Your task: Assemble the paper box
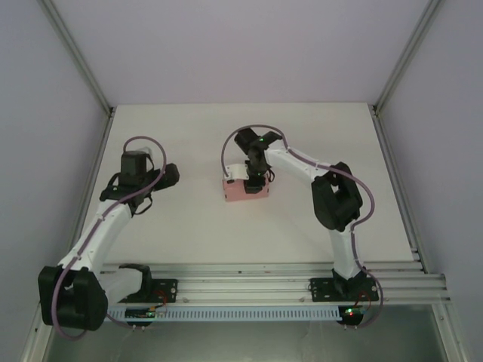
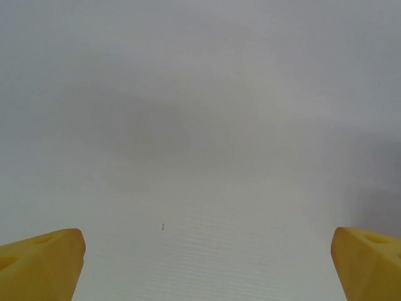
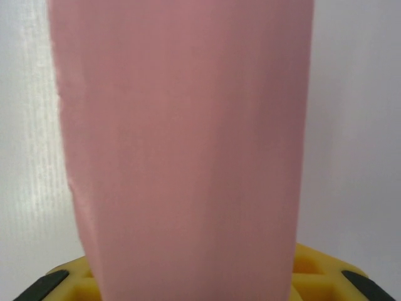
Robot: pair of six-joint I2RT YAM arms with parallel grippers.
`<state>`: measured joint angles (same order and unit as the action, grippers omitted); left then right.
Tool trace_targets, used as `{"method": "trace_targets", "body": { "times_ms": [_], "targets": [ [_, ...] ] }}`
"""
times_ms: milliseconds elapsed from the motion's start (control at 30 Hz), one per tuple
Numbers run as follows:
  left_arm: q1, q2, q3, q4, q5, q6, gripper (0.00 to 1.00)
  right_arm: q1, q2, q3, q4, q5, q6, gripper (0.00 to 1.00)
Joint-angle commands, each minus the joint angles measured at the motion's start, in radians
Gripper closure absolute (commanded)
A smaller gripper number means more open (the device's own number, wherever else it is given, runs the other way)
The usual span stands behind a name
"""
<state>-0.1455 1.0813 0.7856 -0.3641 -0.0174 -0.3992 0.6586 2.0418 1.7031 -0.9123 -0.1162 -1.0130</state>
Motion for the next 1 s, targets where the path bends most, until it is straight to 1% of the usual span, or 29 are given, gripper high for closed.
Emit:
{"method": "trace_targets", "body": {
  "times_ms": [0,67,100,167,233,300,333,400,467,500,533,567,633,667,767,833,933,967],
  "targets": [
    [0.006,-0.037,-0.011,0.016,-0.017,0.019,0.0,0.013,-0.112,-0.059,0.23,0.176,0.087,0.69],
    [0.006,-0.042,-0.018,0.023,-0.019,0.016,0.0,0.022,-0.153,-0.167,0.482,0.318,0.106,0.67],
    [0.005,-0.044,-0.023,0.026,-0.021,0.014,0.0,0.028,-0.164,-0.23,0.622,0.394,0.105,0.68],
    [0.006,-0.044,-0.023,0.023,-0.027,0.011,0.0,0.038,-0.162,-0.325,0.829,0.486,0.06,0.67],
    [0.005,-0.04,-0.025,0.02,-0.031,0.013,0.0,0.045,-0.15,-0.393,0.962,0.51,0.008,0.68],
    [0.005,-0.038,-0.024,0.02,-0.032,0.014,0.0,0.043,-0.138,-0.467,1.08,0.498,-0.064,0.6],
    [0.006,-0.038,-0.023,0.02,-0.032,0.014,0.0,0.045,-0.129,-0.488,1.113,0.502,-0.076,0.58],
    [0.006,-0.033,-0.025,0.02,-0.038,0.015,0.0,0.049,-0.116,-0.505,1.125,0.513,-0.081,0.58],
    [0.006,-0.03,-0.022,0.016,-0.035,0.019,0.0,0.055,-0.123,-0.553,1.123,0.484,-0.078,0.56],
    [0.006,-0.028,-0.022,0.017,-0.034,0.02,0.0,0.056,-0.133,-0.577,1.127,0.458,-0.073,0.5],
    [0.006,-0.029,-0.023,0.019,-0.033,0.022,0.0,0.056,-0.147,-0.591,1.103,0.429,-0.066,0.47],
    [0.006,-0.027,-0.022,0.019,-0.034,0.023,0.0,0.057,-0.161,-0.6,1.054,0.395,-0.055,0.44],
    [0.005,-0.026,-0.025,0.025,-0.032,0.028,0.0,0.058,-0.191,-0.613,0.96,0.334,-0.044,0.3],
    [0.005,-0.026,-0.026,0.026,-0.033,0.03,0.0,0.059,-0.21,-0.617,0.926,0.325,-0.027,0.23],
    [0.005,-0.028,-0.026,0.029,-0.037,0.031,0.0,0.076,-0.269,-0.593,0.765,0.268,0.027,0.1],
    [0.006,-0.031,-0.028,0.037,-0.036,0.035,0.0,0.082,-0.316,-0.548,0.601,0.205,0.065,0.02],
    [0.006,-0.04,-0.04,0.075,-0.035,0.056,0.0,0.072,-0.378,-0.441,0.329,0.065,0.169,0.01],
    [0.006,-0.045,-0.052,0.099,-0.039,0.068,0.0,0.057,-0.401,-0.422,0.293,0.046,0.218,0.01]
  ]
}}
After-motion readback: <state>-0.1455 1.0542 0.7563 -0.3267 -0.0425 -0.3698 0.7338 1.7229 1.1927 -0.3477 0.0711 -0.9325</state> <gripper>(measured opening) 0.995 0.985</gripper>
